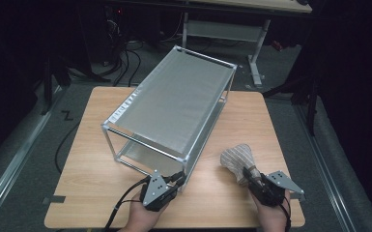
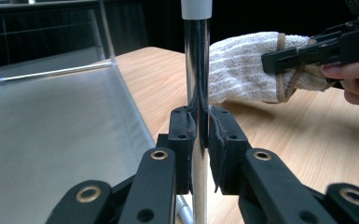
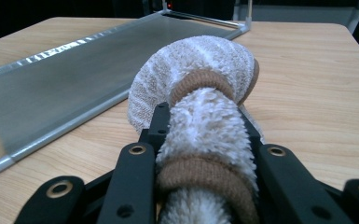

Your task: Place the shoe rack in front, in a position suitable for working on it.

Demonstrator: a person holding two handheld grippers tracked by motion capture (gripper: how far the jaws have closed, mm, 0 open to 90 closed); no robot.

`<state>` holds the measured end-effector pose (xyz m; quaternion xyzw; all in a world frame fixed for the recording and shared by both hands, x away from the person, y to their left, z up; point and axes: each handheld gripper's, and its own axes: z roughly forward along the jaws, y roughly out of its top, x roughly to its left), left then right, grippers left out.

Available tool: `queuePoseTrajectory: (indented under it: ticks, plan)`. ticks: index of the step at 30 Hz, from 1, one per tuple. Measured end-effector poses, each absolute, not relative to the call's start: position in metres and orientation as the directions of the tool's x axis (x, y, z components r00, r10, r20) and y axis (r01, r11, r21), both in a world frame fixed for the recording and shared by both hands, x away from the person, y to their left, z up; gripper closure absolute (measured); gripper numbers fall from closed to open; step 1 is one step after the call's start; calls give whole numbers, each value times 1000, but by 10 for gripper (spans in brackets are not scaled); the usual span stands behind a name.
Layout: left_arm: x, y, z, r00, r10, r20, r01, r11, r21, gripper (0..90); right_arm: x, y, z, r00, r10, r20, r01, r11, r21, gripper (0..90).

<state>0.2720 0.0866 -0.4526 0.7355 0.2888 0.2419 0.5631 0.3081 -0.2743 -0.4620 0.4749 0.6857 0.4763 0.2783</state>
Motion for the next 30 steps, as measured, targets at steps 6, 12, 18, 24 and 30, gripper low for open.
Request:
queuePoseTrajectory:
  ticks: [6,12,18,24,30]
  plan:
    - [261,113,-454,704,709,37,150,-199,968,793,307,-264,-461,-415,908,59,375,112,920,692]
    - [252,130,-459,686,728,26,136,-164,977,795,305,-247,-459,-450,891,55,359,124,925,693]
    - [252,145,-462,671,742,-7,147,-123,982,802,310,-218,-456,-495,868,42,354,157,922,698]
    - [252,149,-463,669,743,-17,148,-112,983,806,332,-182,-453,-537,843,-11,355,238,904,698]
    - [249,149,-463,671,741,-11,144,-117,983,806,368,-145,-467,-545,838,7,400,253,881,698]
